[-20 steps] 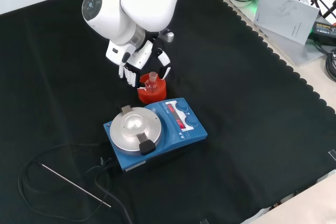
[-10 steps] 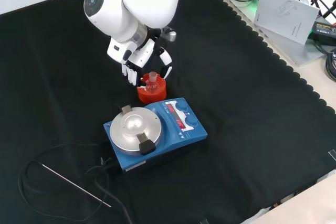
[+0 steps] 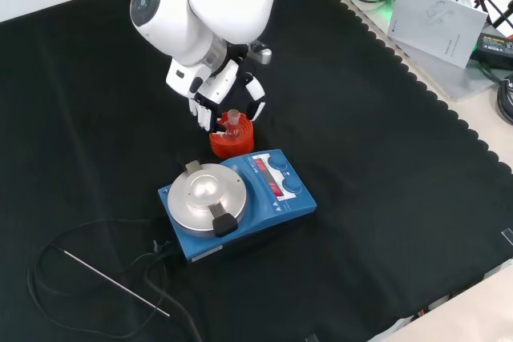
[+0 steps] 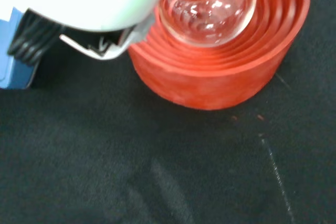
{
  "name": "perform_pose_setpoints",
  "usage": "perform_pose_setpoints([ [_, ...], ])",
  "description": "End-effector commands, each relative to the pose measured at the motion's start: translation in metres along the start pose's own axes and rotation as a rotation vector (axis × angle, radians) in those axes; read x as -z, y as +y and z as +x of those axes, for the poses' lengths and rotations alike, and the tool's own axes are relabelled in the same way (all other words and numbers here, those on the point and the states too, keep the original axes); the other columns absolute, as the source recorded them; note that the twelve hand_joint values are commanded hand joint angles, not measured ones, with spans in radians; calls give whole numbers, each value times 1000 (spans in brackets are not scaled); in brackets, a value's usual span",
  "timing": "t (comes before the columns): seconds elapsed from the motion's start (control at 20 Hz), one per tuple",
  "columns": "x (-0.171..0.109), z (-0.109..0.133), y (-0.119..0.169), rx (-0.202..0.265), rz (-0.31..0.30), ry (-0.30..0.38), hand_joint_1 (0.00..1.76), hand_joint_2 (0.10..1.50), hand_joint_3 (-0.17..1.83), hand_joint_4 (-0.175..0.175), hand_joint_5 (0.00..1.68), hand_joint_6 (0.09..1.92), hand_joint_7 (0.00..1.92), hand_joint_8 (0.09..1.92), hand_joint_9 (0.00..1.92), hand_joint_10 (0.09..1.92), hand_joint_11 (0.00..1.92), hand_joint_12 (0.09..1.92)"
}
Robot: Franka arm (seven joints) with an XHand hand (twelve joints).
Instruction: Pick up the round-bottom flask.
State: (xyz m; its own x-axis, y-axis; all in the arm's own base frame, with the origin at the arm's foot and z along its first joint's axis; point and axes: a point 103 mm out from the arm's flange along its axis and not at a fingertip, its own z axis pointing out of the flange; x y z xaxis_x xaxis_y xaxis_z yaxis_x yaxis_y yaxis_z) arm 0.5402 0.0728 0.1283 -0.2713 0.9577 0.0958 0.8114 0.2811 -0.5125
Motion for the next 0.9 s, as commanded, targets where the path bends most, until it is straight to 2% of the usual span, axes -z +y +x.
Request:
perform_pose_setpoints([
  [0.05, -1, -1, -2, 6, -2, 2, 1057, 335, 999, -175, 541, 1012, 796, 929, 992, 814, 828, 1297],
  [0.35, -1, 1, -2, -3, -22, 8, 1074, 338, 999, -175, 707, 997, 876, 924, 1015, 812, 848, 1287],
  [0.9, -2, -3, -4, -6, -34, 27, 1139, 356, 1019, -175, 899, 908, 1066, 887, 1237, 704, 1062, 1192],
])
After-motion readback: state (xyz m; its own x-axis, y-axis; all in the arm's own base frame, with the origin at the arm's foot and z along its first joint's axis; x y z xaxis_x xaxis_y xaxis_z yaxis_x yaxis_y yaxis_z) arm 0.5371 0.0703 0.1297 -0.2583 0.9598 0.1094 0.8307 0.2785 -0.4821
